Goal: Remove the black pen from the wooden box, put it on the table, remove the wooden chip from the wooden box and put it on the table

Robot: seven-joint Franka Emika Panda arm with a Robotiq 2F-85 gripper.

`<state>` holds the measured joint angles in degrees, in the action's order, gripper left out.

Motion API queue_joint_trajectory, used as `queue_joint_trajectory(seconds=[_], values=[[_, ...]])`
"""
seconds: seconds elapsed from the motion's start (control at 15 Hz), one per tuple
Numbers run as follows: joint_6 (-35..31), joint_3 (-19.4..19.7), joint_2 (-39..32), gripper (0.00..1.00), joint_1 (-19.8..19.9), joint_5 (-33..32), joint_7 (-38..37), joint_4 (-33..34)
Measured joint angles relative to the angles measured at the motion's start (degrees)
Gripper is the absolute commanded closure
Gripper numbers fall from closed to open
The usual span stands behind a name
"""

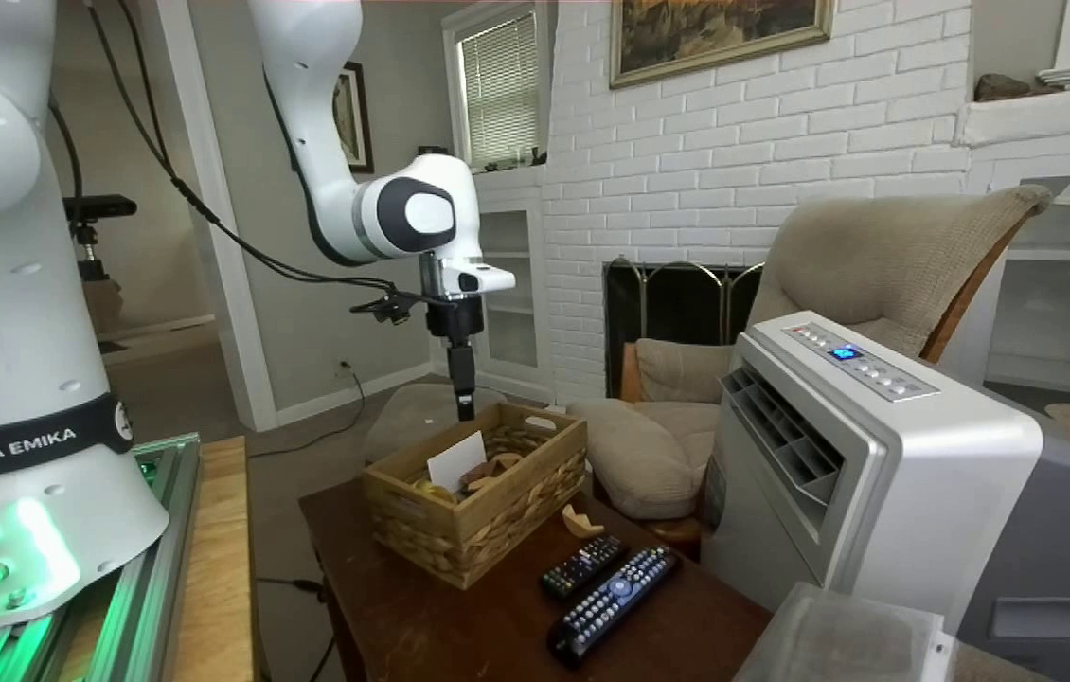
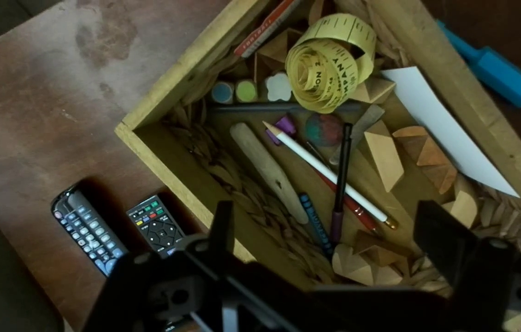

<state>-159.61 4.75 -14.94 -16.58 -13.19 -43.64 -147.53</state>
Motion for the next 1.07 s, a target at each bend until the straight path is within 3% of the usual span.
queue_joint_trajectory(seconds=[0.47,1.07], values=[[-1.27,1.44,-7.07,0.00,-1.63,0.10,-6.35,5.19],[-4.21,5.00,-19.78,0.00,-6.99,1.39,-6.65,12.14]])
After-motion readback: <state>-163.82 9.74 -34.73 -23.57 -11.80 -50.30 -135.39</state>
